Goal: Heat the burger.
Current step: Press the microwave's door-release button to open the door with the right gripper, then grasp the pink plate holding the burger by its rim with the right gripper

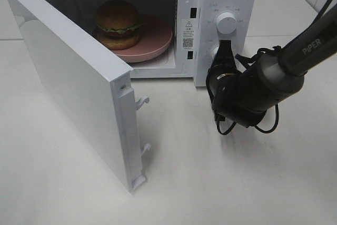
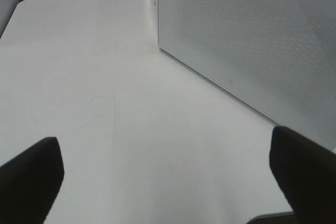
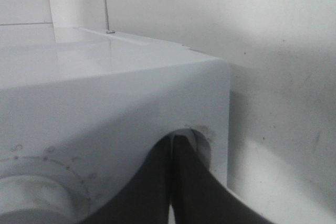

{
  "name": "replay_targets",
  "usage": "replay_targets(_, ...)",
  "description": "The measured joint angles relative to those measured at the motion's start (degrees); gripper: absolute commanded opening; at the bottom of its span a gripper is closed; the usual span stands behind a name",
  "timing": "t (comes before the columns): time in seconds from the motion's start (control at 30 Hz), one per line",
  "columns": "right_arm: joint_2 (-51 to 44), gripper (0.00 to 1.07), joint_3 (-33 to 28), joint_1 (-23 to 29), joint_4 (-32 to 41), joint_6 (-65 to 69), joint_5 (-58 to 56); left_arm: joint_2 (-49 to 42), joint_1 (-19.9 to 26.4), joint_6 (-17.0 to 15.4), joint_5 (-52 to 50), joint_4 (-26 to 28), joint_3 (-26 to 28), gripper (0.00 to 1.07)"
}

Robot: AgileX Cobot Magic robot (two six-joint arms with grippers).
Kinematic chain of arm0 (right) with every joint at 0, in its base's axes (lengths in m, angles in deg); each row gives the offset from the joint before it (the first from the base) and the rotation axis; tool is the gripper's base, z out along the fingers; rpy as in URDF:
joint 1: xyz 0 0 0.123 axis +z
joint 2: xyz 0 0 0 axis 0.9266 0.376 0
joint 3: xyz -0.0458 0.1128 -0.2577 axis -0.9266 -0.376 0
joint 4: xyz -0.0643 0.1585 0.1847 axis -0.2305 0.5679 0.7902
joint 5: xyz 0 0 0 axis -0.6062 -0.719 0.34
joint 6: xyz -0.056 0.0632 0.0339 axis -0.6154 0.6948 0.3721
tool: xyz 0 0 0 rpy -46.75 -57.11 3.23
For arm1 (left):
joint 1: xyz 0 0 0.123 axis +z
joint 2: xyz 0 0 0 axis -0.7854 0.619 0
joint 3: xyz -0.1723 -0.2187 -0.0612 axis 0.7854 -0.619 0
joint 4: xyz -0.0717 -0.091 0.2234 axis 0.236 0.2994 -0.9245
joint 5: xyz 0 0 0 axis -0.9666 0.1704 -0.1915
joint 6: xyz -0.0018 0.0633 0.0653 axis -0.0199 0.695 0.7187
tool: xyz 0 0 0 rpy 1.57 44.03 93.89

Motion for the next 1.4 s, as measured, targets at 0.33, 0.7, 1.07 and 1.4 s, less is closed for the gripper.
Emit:
replay_targets(0.33, -3.50, 0.00, -3.09, -0.11, -3.04, -0.23, -3.27, 0.00, 0.00, 0.00, 0.00, 0.00, 0.00, 1.00)
replay_targets(0.7, -7.91, 0.00, -8.88, -0.11, -5.73, -1.83, -6.02, 0.00, 0.00, 0.00, 0.00, 0.00, 0.00, 1.00)
replay_targets(1.07, -17.25, 0.01, -18.16, -0.11, -7.51, -12.03, -12.61, 0.00, 0.00, 0.00, 0.00, 0.00, 0.00, 1.00)
replay_targets(1.4, -24.01, 0.04, -21.83, -0.11, -7.51, -25.15, -20.80, 0.00, 0.00, 0.00, 0.00, 0.00, 0.00, 1.00)
